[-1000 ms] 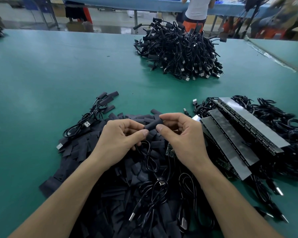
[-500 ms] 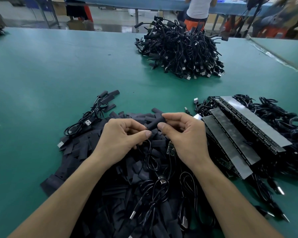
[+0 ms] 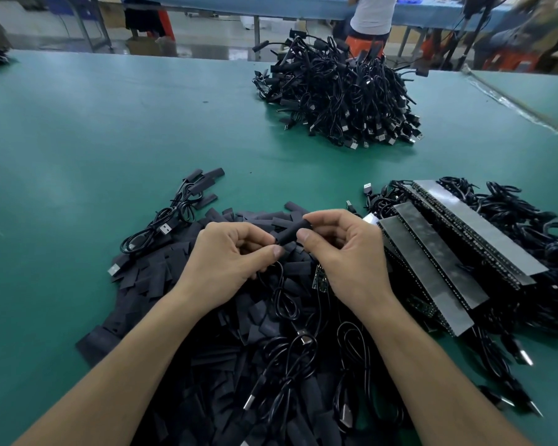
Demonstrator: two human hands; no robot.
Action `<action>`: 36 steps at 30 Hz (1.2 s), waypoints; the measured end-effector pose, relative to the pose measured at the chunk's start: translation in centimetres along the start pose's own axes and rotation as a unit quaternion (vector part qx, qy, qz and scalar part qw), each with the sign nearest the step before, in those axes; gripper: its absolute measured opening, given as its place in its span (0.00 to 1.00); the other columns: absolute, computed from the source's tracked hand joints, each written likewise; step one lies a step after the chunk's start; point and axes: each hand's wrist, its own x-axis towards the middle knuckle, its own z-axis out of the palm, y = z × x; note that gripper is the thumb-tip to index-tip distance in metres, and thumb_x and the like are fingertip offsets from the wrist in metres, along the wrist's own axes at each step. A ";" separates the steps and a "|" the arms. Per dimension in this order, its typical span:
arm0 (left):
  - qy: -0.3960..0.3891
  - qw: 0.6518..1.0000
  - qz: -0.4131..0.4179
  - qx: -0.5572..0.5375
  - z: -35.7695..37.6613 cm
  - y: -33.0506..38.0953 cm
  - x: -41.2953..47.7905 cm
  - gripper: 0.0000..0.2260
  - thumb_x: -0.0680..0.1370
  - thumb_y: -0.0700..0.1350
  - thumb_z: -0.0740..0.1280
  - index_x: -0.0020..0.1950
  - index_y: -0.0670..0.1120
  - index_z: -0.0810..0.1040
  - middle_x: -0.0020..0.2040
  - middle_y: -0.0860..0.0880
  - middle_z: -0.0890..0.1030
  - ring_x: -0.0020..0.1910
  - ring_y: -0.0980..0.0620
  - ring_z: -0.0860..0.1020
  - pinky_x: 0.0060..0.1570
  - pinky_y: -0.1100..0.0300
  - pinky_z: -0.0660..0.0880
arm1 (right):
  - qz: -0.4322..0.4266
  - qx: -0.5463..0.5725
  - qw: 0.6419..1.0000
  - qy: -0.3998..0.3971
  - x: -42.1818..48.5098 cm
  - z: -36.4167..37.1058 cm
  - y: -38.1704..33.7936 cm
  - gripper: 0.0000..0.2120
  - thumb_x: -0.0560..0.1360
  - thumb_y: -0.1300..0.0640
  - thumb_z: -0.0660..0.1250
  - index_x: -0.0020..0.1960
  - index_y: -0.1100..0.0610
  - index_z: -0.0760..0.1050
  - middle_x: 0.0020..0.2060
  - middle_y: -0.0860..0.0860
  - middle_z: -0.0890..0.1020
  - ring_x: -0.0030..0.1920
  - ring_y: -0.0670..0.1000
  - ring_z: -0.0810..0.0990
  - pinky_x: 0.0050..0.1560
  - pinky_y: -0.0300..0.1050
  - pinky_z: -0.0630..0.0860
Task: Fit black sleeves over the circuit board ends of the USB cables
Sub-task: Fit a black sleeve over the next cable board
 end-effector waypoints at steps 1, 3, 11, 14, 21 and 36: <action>0.000 1.000 0.000 -0.001 0.0 0.0 0.0 0.04 0.71 0.40 0.77 0.40 0.45 0.83 0.32 0.44 0.83 0.28 0.54 0.78 0.27 0.65 0.75 | 0.001 0.002 1.000 -0.001 0.0 0.0 0.0 0.12 0.71 0.63 0.76 0.44 0.46 0.81 0.38 0.48 0.86 0.40 0.47 0.85 0.45 0.43 0.81; 0.001 1.000 -0.001 -0.003 0.0 0.0 0.0 0.04 0.71 0.39 0.77 0.40 0.45 0.83 0.31 0.45 0.83 0.27 0.54 0.78 0.27 0.65 0.74 | 0.003 0.007 1.000 -0.003 0.0 0.0 0.0 0.12 0.71 0.63 0.76 0.44 0.47 0.81 0.38 0.48 0.86 0.40 0.48 0.85 0.45 0.45 0.82; -0.001 1.000 -0.002 -0.002 0.0 -0.3 0.0 0.04 0.72 0.40 0.78 0.40 0.46 0.84 0.30 0.47 0.83 0.27 0.54 0.78 0.27 0.66 0.74 | 0.006 0.012 1.000 -0.001 -0.1 -0.1 -0.1 0.12 0.71 0.63 0.76 0.46 0.46 0.81 0.37 0.48 0.86 0.40 0.48 0.85 0.46 0.48 0.83; -0.003 1.000 0.000 0.000 -0.1 -0.4 0.1 0.04 0.72 0.41 0.78 0.40 0.46 0.84 0.31 0.46 0.83 0.28 0.54 0.78 0.28 0.65 0.74 | 0.007 0.014 1.000 0.003 -0.1 -0.1 0.0 0.12 0.71 0.64 0.76 0.46 0.47 0.81 0.38 0.48 0.86 0.40 0.48 0.85 0.47 0.49 0.83; -0.003 1.000 -0.001 0.001 -0.1 -0.5 0.1 0.04 0.72 0.42 0.78 0.40 0.47 0.84 0.31 0.45 0.83 0.28 0.52 0.78 0.28 0.64 0.75 | 0.000 0.022 1.000 0.010 -0.2 -0.1 0.1 0.12 0.71 0.63 0.76 0.46 0.45 0.82 0.38 0.48 0.86 0.40 0.48 0.85 0.46 0.49 0.83; -0.016 1.000 0.013 0.000 -0.1 -0.5 0.1 0.05 0.74 0.40 0.76 0.41 0.48 0.84 0.32 0.46 0.84 0.28 0.54 0.78 0.29 0.65 0.75 | -0.008 0.009 0.999 -0.034 -0.1 0.0 0.2 0.12 0.70 0.60 0.77 0.48 0.46 0.81 0.37 0.52 0.85 0.39 0.54 0.84 0.46 0.55 0.81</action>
